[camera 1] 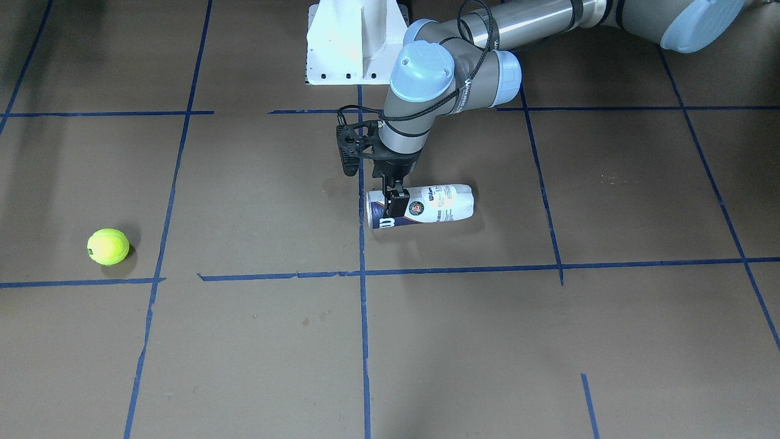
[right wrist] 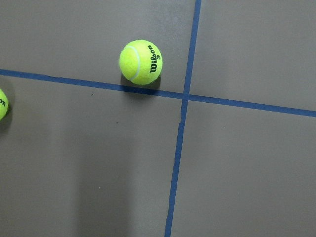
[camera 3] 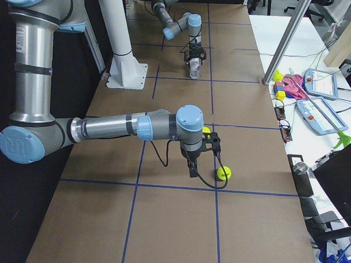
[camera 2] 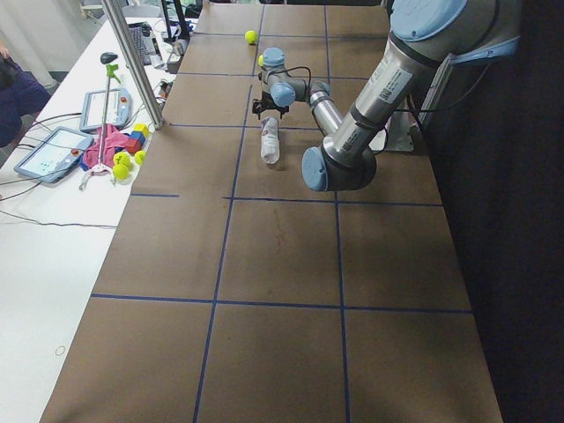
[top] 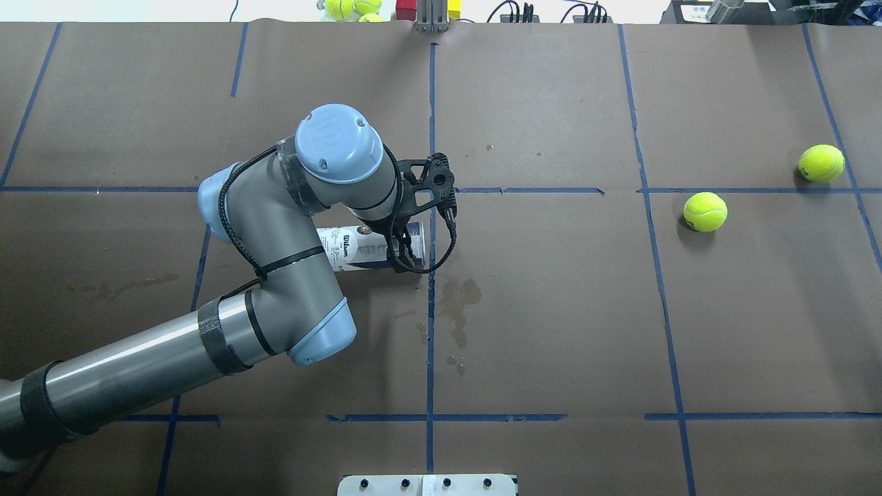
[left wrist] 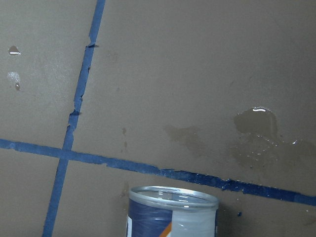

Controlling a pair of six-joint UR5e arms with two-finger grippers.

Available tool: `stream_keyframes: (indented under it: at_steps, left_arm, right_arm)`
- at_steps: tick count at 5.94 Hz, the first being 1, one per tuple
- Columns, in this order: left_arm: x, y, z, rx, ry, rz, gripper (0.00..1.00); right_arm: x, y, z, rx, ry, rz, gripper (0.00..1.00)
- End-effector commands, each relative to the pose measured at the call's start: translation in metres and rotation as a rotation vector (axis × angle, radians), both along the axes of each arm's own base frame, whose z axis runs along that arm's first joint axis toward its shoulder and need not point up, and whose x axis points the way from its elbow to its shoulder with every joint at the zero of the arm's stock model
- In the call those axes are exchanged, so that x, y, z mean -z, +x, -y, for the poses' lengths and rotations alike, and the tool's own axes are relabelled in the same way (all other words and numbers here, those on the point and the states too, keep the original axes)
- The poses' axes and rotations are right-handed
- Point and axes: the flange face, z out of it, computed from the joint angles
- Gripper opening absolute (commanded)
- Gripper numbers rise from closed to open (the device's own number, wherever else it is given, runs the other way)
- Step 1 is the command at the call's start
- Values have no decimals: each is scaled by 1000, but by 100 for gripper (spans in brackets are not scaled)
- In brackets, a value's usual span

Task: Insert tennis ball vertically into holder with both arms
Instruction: 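Lower the left gripper over the white cup and close on it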

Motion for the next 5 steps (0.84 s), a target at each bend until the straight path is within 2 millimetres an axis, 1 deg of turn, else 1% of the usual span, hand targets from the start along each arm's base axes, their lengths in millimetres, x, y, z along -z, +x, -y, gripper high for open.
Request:
stream_keyframes:
  at_steps: [1, 2, 5]
  left_arm:
    - [0, 16, -2, 5, 9, 16, 100]
    - [-1, 19, -5, 2, 11, 17, 100]
    - [-5, 23, -4, 8, 16, 31, 100]
  right_arm:
    - [0, 0, 0, 0, 0, 0, 100]
    - [0, 0, 0, 0, 0, 0, 100]
    - [0, 0, 0, 0, 0, 0, 100]
